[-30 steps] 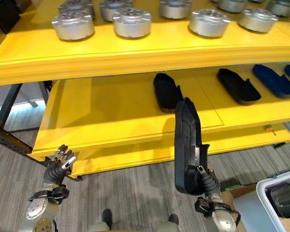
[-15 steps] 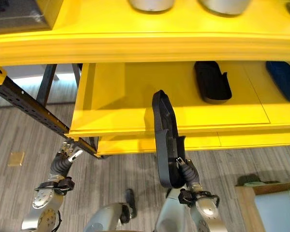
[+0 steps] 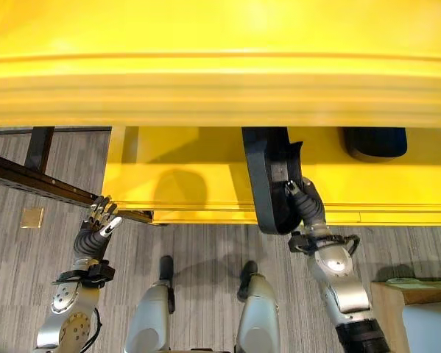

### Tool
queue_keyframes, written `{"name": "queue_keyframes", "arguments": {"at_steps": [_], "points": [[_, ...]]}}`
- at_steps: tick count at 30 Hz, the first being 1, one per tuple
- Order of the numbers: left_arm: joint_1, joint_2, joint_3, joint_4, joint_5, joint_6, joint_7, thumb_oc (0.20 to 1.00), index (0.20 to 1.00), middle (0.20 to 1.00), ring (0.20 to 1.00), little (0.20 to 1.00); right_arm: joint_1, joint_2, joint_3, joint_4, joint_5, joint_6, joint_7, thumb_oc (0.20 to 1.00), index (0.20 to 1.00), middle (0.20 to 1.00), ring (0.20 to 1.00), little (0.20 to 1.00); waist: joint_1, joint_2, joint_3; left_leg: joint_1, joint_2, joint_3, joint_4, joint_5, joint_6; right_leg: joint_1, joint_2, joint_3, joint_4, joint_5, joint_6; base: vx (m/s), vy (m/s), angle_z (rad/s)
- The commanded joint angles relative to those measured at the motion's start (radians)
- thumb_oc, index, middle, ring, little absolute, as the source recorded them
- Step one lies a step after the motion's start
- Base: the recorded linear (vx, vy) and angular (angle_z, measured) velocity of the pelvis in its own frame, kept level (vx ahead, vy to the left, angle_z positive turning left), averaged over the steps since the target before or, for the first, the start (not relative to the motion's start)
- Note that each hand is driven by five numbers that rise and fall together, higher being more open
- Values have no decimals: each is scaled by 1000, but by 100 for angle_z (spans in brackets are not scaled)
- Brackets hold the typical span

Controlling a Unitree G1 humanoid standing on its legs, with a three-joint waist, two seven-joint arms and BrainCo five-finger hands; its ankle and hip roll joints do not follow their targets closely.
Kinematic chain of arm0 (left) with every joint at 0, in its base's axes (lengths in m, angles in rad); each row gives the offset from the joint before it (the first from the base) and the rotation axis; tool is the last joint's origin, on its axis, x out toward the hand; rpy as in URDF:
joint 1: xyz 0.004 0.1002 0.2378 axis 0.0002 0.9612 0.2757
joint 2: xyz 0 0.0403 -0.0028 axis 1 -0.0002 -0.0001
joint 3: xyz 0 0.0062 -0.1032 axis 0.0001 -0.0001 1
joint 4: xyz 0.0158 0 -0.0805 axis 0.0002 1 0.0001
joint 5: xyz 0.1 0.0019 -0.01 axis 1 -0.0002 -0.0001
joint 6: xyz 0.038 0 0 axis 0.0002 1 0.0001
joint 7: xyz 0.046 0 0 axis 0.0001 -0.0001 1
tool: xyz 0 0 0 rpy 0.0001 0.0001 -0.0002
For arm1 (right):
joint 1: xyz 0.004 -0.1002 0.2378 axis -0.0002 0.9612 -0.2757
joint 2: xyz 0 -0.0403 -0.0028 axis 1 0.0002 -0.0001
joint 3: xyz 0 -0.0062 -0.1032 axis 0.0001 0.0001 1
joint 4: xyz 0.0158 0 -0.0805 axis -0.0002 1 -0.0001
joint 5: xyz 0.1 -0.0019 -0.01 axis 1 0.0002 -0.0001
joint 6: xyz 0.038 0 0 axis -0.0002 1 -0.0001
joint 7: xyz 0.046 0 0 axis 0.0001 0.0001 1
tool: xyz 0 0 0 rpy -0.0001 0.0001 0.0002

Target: Move parts from the plastic box to the shelf.

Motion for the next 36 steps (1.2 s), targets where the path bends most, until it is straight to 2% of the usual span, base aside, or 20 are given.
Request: {"name": "queue_keyframes", "arguments": {"at_steps": [1,13,18,21,26,30,31,32,33,34,35,36], "points": [[-21,53,2,-70,-15,-60,19,1000,1000,1000,1000,1000,-59,19,6,-51,-37,-92,-31,200,200,200,200,200,10,-8,-35,52,55,-12,44,-95,-14,84,-122,36,-124,162,145,11,-4,4],[-64,76,-25,-88,-15,-71,35,1000,1000,1000,1000,1000,-187,44,63,-17,-25,-85,-72,200,200,200,200,200,25,4,-25,18,37,-26,75,-111,-8,77,-136,37,-127,164,147,1,-1,1],[-78,114,-44,-109,-22,-74,35,1000,1000,1000,1000,1000,-337,13,74,86,-18,-84,-141,200,200,200,200,200,38,9,-15,-22,31,-34,105,-116,-7,45,-138,44,-117,165,143,-37,1,6],[-102,147,-77,-145,-42,-79,29,1000,1000,1000,1000,1000,-486,-43,70,178,-25,-80,-207,200,200,200,200,200,46,16,12,-88,24,-43,171,-132,-4,-18,-140,68,-74,154,137,-114,12,7],[-138,165,-104,-177,-54,-80,27,1000,1000,1000,1000,1000,-584,-79,73,232,-29,-71,-242,200,200,200,200,200,40,16,30,-166,19,-46,257,-160,3,-104,-142,100,-18,142,130,-89,16,-5],[-177,170,-122,-196,-62,-84,31,1000,1000,1000,1000,1000,-640,-89,84,276,-24,-73,-260,200,200,200,200,200,33,15,34,-219,17,-46,310,-178,9,-161,-139,125,11,139,125,-67,26,-11],[-191,173,-127,-207,-65,-87,30,1000,1000,1000,1000,1000,-655,-93,85,287,-21,-74,-263,200,200,200,200,200,31,17,34,-225,21,-47,336,-212,6,-173,-136,133,38,111,133,-90,33,-7],[-205,170,-130,-215,-71,-89,30,1000,1000,1000,1000,1000,-658,-93,85,291,-18,-75,-266,200,200,200,200,200,28,14,36,-258,16,-46,355,-193,13,-202,-140,138,38,134,123,-1,24,-11],[-218,172,-134,-225,-74,-92,30,1000,1000,1000,1000,1000,-661,-94,84,295,-17,-75,-267,200,200,200,200,200,24,15,33,-257,19,-49,368,-225,9,-205,-138,144,53,108,132,-149,28,-12],[-234,173,-140,-236,-79,-96,31,1000,1000,1000,1000,1000,-663,-96,81,300,-12,-78,-269,200,200,200,200,200,21,12,33,-286,12,-50,379,-204,16,-228,-141,148,50,132,123,29,6,-18],[-247,175,-141,-248,-82,-98,29,1000,1000,1000,1000,1000,-663,-97,80,303,-10,-77,-270,200,200,200,200,200,19,13,30,-290,17,-54,399,-237,12,-234,-140,153,72,103,131,-52,8,-12],[-258,176,-141,-261,-84,-105,29,1000,1000,1000,1000,1000,-661,-99,81,303,-6,-79,-268,200,200,200,200,200,16,13,28,-302,17,-55,408,-241,13,-244,-140,156,77,101,131,37,-3,-7]]}}
